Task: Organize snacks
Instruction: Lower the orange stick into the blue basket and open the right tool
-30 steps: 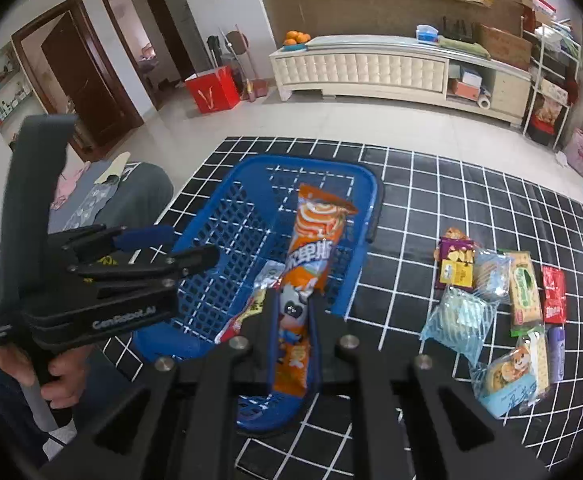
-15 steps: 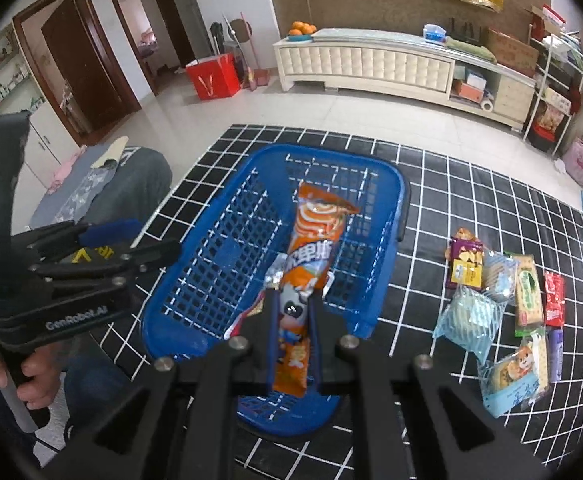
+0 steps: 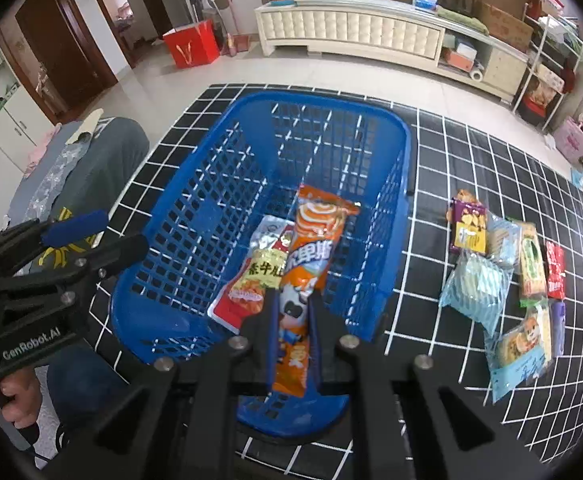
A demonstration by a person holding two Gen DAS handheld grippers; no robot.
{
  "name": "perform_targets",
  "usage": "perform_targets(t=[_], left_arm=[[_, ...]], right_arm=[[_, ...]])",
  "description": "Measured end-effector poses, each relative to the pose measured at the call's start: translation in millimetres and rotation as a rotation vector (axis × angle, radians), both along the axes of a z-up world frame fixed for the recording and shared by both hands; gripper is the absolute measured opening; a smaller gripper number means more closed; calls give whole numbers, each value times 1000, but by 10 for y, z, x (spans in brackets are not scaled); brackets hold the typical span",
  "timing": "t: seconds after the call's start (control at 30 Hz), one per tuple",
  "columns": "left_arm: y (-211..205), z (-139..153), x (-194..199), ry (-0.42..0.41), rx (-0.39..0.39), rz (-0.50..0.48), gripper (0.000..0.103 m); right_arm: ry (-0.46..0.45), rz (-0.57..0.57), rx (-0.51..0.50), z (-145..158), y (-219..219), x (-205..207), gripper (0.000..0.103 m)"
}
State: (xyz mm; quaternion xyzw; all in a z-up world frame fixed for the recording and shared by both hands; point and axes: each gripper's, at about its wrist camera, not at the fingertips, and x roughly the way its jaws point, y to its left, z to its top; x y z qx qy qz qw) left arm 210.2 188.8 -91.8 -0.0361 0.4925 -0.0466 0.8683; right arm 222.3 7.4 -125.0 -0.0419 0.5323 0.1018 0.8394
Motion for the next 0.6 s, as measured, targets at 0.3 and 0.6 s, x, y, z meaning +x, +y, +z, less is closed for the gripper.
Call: perform_targets(t=[0.3,0.6], left_arm=[[-12,-50,-4,5,-3,-7,56],[-99,-32,-48,4,19,-15,56]], right_arm=[[14,-22,-70,-59,21,-8,19],[13,-18,-43,6,-28,-77,55]])
